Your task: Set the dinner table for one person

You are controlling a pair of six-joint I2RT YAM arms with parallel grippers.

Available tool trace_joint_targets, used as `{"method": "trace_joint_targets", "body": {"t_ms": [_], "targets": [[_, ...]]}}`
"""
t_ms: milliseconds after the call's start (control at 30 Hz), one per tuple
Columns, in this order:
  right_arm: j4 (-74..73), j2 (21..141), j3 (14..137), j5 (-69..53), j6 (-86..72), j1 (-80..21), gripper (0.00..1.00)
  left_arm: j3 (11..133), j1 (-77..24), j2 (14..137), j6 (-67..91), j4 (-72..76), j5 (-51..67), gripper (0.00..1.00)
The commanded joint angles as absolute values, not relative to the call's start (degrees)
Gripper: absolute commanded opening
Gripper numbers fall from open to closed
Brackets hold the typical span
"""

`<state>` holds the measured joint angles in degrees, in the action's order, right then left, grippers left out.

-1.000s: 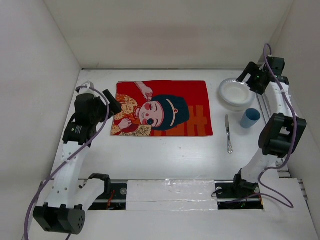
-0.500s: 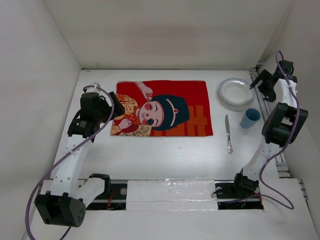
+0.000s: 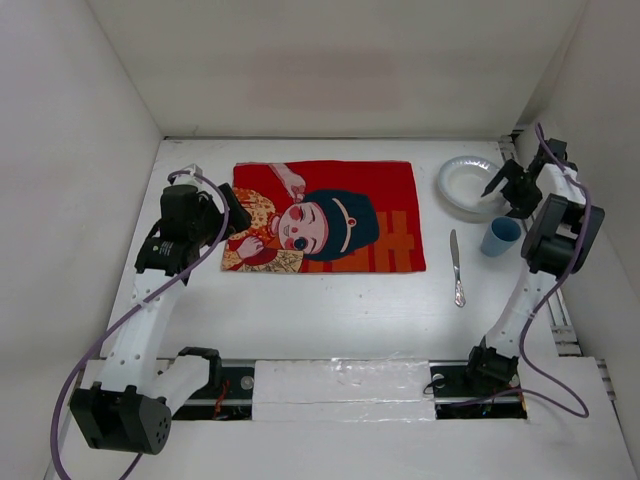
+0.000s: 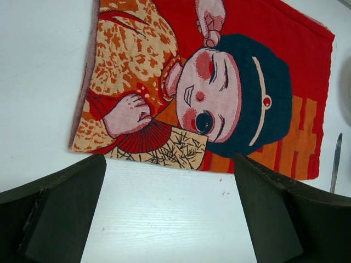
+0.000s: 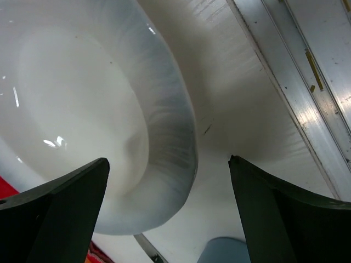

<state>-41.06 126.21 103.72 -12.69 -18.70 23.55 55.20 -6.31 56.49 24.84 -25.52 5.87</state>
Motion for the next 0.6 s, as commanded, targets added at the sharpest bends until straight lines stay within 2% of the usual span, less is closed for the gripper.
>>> {"method": "trace_joint_targets", "body": {"t_ms": [0, 67, 100, 167, 267, 300, 367, 400, 433, 567], "targets": [[-42.27, 127.44, 107.05, -14.16, -17.84, 23.64, 0.96, 54.84, -6.15, 55.63, 23.91, -23.82, 6.77, 1.00], [-42.80, 128.23, 107.75, -14.15, -17.84, 23.64, 0.91, 54.84, -6.15, 55.63, 23.91, -23.82, 6.77, 1.00], [-42.80, 128.75, 107.75, -14.15, -17.84, 23.64, 0.82, 54.84, -6.15, 55.63, 23.91, -23.82, 6.77, 1.00], [-42.80, 128.76, 107.75, -13.45, -17.84, 23.64, 0.71, 54.84, -6.15, 55.63, 23.91, -23.82, 6.77, 1.00], [-42.80, 128.76, 107.75, -13.45, -17.84, 23.64, 0.49, 54.84, -6.15, 55.63, 23.91, -23.82, 6.77, 1.00], [-42.80, 128.76, 107.75, -13.45, -17.84, 23.64, 0.31, 54.84, -6.15, 55.63, 23.91, -23.82, 6.77, 1.00], [-42.80, 128.76, 107.75, -13.45, -18.37, 24.16, 0.22, 54.84, -6.15, 55.63, 23.91, -23.82, 6.77, 1.00], [-42.80, 128.76, 107.75, -13.45, -18.37, 24.17, 0.15, 54.84, -6.15, 55.63, 23.91, -23.82, 6.77, 1.00], [-42.80, 128.76, 107.75, -13.45, -18.37, 24.17, 0.00, 54.84, -6.15, 55.63, 23.91, -23.82, 6.77, 1.00], [-42.19, 127.97, 108.28, -14.93, -19.69, 24.17, 0.00, 54.84, -6.15, 56.16, 23.91, -23.82, 6.77, 1.00]]}}
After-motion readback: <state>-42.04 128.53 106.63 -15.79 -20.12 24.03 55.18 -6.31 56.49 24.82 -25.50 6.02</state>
